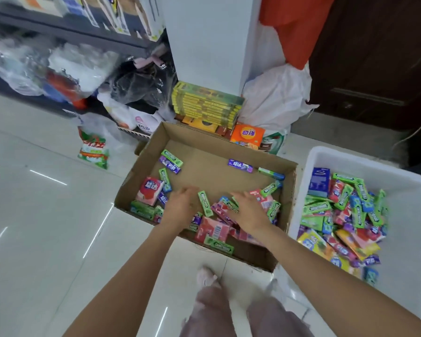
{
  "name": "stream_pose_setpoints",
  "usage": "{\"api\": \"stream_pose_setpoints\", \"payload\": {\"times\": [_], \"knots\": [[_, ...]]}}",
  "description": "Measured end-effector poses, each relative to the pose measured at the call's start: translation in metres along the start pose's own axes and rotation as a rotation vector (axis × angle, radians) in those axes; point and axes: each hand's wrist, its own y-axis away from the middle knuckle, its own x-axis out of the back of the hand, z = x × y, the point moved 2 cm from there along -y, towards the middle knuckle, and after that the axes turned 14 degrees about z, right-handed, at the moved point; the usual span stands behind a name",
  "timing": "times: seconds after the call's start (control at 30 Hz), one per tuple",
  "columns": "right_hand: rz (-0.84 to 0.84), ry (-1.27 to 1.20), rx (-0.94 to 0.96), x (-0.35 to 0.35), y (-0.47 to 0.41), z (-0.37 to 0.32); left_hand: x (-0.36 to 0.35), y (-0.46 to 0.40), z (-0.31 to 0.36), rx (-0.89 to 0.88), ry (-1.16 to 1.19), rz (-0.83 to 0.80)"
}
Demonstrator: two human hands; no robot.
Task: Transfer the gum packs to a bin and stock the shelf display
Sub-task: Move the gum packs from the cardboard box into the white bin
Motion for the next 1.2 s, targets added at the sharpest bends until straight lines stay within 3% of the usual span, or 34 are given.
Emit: {"api": "stream_pose_setpoints", "payload": {"times": [0.2,0.37,0.57,0.67,1.0,1.2], "knots": [[0.005,0.106,-0.045,-0.026,-0.003,0.006,-0.017,-0.017,-0.009,-0.2,-0.131,-0.205],[0.059,0.179,-0.002,-0.034,-0.014,0.006,-0.022,-0.029,-0.013,-0.234,-0.128,-0.181],[0.164,0.154,-0.003,-0.034,-0.026,0.001,-0.019,-0.044,-0.015,-0.148,-0.005,-0.079],[0.137,0.174,-0.03,-0.036,-0.027,0.001,-0.015,-0.045,-0.023,-0.157,0.055,-0.149],[0.168,0.196,-0.121,-0.034,-0.038,-0.008,-0.01,-0.048,-0.027,-0.243,-0.071,-0.149],[0.197,0.132,-0.11,-0.028,-0.043,-0.013,-0.009,-0.051,-0.023,-0.141,-0.044,-0.129]]}}
